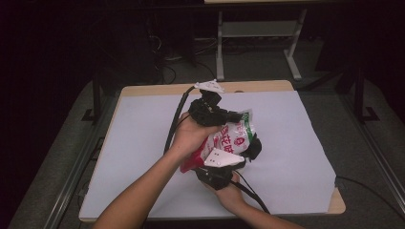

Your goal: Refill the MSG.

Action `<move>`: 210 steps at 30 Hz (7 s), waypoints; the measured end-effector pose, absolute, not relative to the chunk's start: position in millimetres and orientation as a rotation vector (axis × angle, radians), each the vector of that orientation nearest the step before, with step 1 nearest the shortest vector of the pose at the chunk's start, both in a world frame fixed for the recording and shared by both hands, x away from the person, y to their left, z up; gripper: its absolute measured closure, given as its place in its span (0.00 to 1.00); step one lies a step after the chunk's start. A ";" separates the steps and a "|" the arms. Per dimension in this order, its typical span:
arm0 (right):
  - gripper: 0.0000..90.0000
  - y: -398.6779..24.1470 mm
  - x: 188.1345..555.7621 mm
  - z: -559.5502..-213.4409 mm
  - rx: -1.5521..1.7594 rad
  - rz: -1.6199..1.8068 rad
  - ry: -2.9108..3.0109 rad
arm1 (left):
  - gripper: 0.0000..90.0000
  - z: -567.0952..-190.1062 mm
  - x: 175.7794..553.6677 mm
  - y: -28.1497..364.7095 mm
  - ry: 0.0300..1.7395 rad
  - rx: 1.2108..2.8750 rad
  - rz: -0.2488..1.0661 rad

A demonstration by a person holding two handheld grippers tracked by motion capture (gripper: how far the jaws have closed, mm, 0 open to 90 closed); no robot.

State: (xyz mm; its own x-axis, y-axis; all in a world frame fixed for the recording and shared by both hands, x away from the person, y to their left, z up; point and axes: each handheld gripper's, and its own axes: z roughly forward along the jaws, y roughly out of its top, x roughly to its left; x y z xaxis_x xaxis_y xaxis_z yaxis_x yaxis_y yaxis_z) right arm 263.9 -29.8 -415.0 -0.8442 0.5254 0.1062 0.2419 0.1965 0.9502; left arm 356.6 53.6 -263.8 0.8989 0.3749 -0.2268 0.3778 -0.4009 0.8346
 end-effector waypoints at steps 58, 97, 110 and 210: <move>1.00 -32.6 267.5 -417.6 0.785 1.630 2.207 | 1.00 -249.2 345.9 135.2 0.529 1.881 -0.019; 1.00 -75.4 265.6 -406.0 0.766 1.634 2.385 | 1.00 -306.3 391.3 185.5 0.652 1.745 0.103; 1.00 -96.6 271.6 -404.2 0.757 1.625 2.421 | 1.00 -318.2 384.2 210.6 0.680 1.735 0.114; 1.00 -119.5 278.1 -402.7 0.778 1.589 2.424 | 0.23 -408.4 278.5 346.7 0.856 2.007 0.299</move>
State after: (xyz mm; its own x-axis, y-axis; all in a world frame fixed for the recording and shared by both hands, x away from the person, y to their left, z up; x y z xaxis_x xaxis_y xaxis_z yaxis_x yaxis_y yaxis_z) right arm 278.1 -119.5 -402.7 -0.8566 0.4905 0.1602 0.3425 0.3084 0.8874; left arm 278.5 346.7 -408.4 0.7303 0.6730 -0.1171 0.4540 -0.3502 0.8193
